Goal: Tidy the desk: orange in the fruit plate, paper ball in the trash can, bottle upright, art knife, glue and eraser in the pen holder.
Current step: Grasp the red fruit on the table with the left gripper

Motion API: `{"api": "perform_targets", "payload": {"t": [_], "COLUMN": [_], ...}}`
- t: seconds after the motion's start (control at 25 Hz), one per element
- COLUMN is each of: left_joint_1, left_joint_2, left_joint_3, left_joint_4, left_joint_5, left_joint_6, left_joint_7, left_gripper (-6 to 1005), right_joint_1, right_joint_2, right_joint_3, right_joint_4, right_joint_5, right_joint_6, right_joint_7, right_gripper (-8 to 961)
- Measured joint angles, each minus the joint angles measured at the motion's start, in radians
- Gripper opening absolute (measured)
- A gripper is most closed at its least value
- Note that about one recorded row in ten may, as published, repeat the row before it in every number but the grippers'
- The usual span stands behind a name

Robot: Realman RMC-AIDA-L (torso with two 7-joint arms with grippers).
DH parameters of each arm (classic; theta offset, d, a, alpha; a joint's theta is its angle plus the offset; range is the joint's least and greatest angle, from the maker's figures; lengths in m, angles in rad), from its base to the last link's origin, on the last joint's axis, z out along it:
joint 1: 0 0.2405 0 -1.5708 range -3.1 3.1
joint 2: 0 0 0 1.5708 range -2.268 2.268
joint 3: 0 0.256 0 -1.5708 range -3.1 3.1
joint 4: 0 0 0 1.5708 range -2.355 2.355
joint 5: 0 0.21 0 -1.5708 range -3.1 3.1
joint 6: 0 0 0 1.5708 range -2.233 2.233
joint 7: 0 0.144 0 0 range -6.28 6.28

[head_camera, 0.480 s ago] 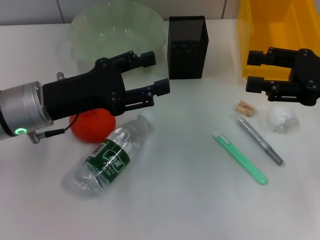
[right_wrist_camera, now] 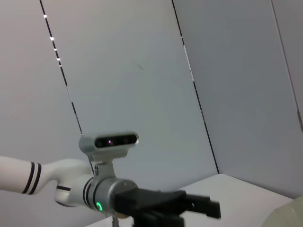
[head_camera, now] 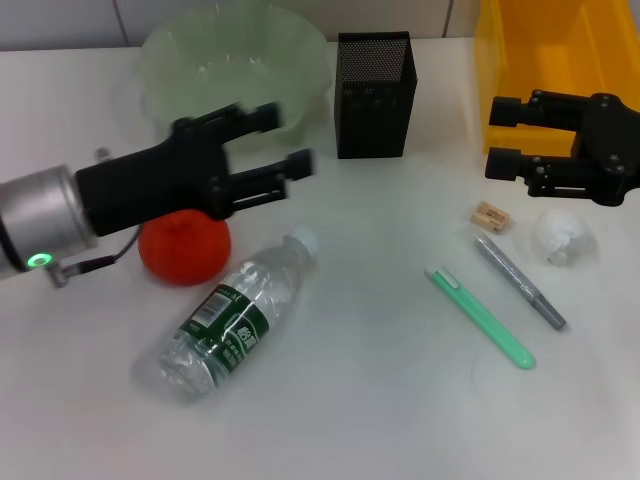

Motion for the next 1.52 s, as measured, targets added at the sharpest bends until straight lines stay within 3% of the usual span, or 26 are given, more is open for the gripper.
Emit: {"api": "perform_targets", "payload": {"t": [0.12, 0.16, 0.28, 0.44, 0.48, 0.72, 0.88, 1.2, 1.48, 1.52], "left_joint_1": [0.017, 0.056, 0.099, 0.099, 0.134, 0.158, 0.154, 0.147, 0.141, 0.141], "left_joint_2": [0.007, 0.021, 0.033, 0.033, 0.043, 0.038, 0.020, 0.019, 0.021, 0.021], "left_joint_3": [0.000, -0.003, -0.005, -0.005, -0.006, -0.003, 0.023, 0.043, 0.044, 0.044], "left_joint_4": [-0.003, -0.004, -0.005, -0.005, -0.005, -0.007, -0.020, -0.021, -0.021, -0.021], "left_joint_5": [0.007, 0.025, 0.025, 0.025, 0.025, 0.025, 0.025, 0.025, 0.025, 0.025], "left_joint_6": [-0.043, -0.114, -0.148, -0.148, -0.170, -0.220, -0.324, -0.334, -0.351, -0.351], "left_joint_7": [0.000, -0.006, -0.008, -0.008, -0.009, 0.000, 0.002, 0.002, 0.007, 0.007], "left_gripper": [783, 783, 783, 782, 782, 783, 783, 782, 685, 631], "right_joint_1": [-0.001, -0.001, 0.001, 0.002, 0.002, 0.005, 0.004, 0.000, -0.002, -0.002], "right_joint_2": [0.000, 0.001, 0.001, 0.001, 0.001, 0.002, 0.007, 0.009, 0.010, 0.010], "right_joint_3": [0.000, 0.000, 0.000, 0.000, 0.000, 0.000, 0.001, 0.002, 0.004, 0.004], "right_joint_4": [0.000, 0.000, -0.001, -0.003, -0.004, -0.005, -0.007, -0.007, -0.007, -0.007], "right_joint_5": [0.000, 0.000, 0.002, 0.003, 0.003, 0.003, 0.003, 0.003, 0.004, 0.004], "right_joint_6": [0.001, 0.001, 0.002, 0.002, 0.002, 0.004, 0.006, 0.006, 0.006, 0.006], "right_joint_7": [0.000, 0.000, 0.000, 0.000, 0.000, 0.000, 0.000, 0.000, 0.002, 0.002], "right_gripper": [764, 764, 764, 764, 764, 763, 763, 763, 762, 762]}}
